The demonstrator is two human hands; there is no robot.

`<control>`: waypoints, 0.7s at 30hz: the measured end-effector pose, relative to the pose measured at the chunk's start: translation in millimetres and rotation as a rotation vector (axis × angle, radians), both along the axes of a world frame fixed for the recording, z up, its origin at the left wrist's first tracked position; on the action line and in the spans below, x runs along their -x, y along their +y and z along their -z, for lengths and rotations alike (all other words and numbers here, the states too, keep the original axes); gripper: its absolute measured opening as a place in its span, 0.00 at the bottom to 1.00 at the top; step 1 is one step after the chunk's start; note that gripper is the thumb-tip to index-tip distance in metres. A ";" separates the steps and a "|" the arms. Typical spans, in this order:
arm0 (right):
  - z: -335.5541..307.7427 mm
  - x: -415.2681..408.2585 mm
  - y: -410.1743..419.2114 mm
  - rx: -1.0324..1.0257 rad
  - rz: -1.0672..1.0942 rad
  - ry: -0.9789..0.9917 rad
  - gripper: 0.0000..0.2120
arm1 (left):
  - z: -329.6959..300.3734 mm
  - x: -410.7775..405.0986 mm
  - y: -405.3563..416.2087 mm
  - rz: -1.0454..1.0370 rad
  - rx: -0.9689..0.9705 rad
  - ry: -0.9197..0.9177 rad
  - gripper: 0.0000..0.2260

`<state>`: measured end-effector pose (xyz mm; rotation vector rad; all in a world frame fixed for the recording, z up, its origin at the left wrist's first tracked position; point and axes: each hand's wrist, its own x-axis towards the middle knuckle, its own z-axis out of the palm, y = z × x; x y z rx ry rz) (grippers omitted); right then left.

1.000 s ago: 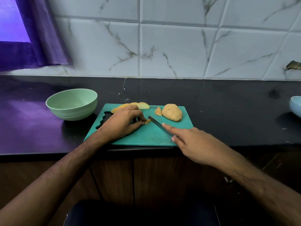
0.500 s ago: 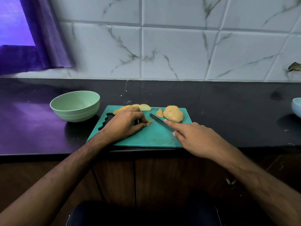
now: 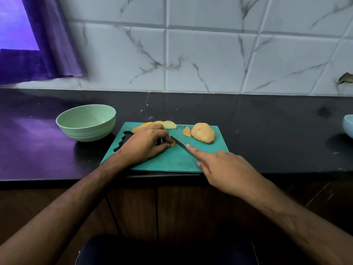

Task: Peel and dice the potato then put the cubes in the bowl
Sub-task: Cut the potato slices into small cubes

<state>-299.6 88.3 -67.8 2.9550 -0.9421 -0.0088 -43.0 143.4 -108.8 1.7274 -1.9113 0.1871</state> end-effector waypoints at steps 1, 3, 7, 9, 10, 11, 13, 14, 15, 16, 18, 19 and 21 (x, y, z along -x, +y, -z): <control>3.6 -0.5 4.1 0.066 0.006 0.011 0.27 | 0.3 -0.1 0.2 -0.002 0.006 -0.005 0.05; 9.7 -2.8 9.9 0.157 0.019 0.034 0.30 | 0.9 0.0 0.7 -0.007 0.014 -0.012 0.04; 6.4 -1.3 4.5 0.100 0.030 -0.048 0.26 | 1.0 0.4 2.2 -0.024 0.016 -0.029 0.04; 2.3 4.0 -0.4 0.011 0.025 -0.086 0.25 | 0.5 -0.3 1.9 -0.032 0.015 -0.044 0.04; 0.8 6.6 -1.3 -0.016 0.015 -0.094 0.25 | 0.4 -0.7 1.6 -0.032 0.015 -0.047 0.04; -0.2 8.9 -1.0 -0.027 0.006 -0.093 0.24 | 0.3 -0.8 1.4 -0.029 0.016 -0.047 0.04; -0.5 12.3 2.1 -0.022 -0.003 -0.075 0.25 | 0.4 -0.8 0.9 -0.023 0.020 -0.044 0.05; 0.3 13.0 4.3 -0.015 -0.003 -0.064 0.25 | 0.5 -0.8 0.7 -0.022 0.018 -0.044 0.05; 1.0 13.3 6.5 -0.007 0.000 -0.055 0.25 | 0.9 -1.2 0.5 -0.022 0.014 -0.045 0.04; 1.6 12.6 8.3 -0.003 0.003 -0.051 0.25 | 1.0 -1.3 0.1 -0.023 0.011 -0.045 0.04; 1.5 9.7 10.8 -0.005 0.004 -0.048 0.25 | 1.1 -1.7 -0.3 -0.024 0.008 -0.046 0.03; 1.5 7.5 11.5 -0.010 0.002 -0.047 0.25 | 1.3 -1.9 -0.6 -0.023 0.011 -0.046 0.03; 2.6 3.3 13.8 -0.005 -0.006 -0.050 0.26 | 1.2 -1.6 -0.6 -0.021 0.015 -0.041 0.03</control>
